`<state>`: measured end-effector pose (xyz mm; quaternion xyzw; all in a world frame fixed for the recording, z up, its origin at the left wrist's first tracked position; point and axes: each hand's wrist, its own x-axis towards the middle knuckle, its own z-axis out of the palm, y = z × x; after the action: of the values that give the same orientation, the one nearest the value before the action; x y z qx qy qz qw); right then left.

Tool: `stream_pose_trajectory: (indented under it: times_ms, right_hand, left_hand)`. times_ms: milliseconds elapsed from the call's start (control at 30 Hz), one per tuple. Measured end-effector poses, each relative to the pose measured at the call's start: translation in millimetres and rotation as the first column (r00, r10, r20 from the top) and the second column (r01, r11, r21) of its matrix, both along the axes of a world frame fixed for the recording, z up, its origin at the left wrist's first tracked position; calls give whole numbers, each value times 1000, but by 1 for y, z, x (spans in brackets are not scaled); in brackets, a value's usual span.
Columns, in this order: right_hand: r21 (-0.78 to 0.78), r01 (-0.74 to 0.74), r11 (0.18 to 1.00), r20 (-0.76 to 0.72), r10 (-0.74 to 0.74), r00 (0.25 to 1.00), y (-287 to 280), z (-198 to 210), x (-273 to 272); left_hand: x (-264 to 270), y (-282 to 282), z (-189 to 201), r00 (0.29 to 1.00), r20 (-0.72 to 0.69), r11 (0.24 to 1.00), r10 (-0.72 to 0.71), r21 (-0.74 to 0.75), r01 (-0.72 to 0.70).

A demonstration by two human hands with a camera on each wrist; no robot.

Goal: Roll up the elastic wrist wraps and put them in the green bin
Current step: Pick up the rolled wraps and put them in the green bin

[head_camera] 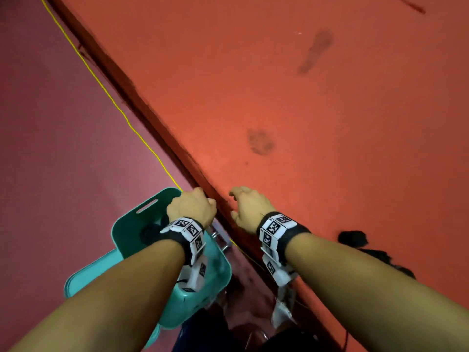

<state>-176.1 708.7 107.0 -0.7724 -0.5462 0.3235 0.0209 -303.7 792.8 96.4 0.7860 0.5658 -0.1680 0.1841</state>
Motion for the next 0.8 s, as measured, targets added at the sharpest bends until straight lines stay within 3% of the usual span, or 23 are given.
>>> stream_pose_trajectory:
  times_ms: [200,467,633,800]
  right_hand:
    - [-7,345,939,54,-344,937,-139,9,119]
    - [-84,737,671,124,-727,676,-350,-10,208]
    - [-165,831,531,125,-825,552,-434,-36,228]
    - [-226,811,540,55,-824,564,-452,-71,237]
  left_hand:
    - [114,-87,12,969,54,966,-242,-76,246]
    - [228,-243,-20,829,150,777,-538,-292,557]
    - [259,-317,-48,746,155,655,-647,-388,649]
    - [267,-353,-65,701,113,602,-704,-430,673]
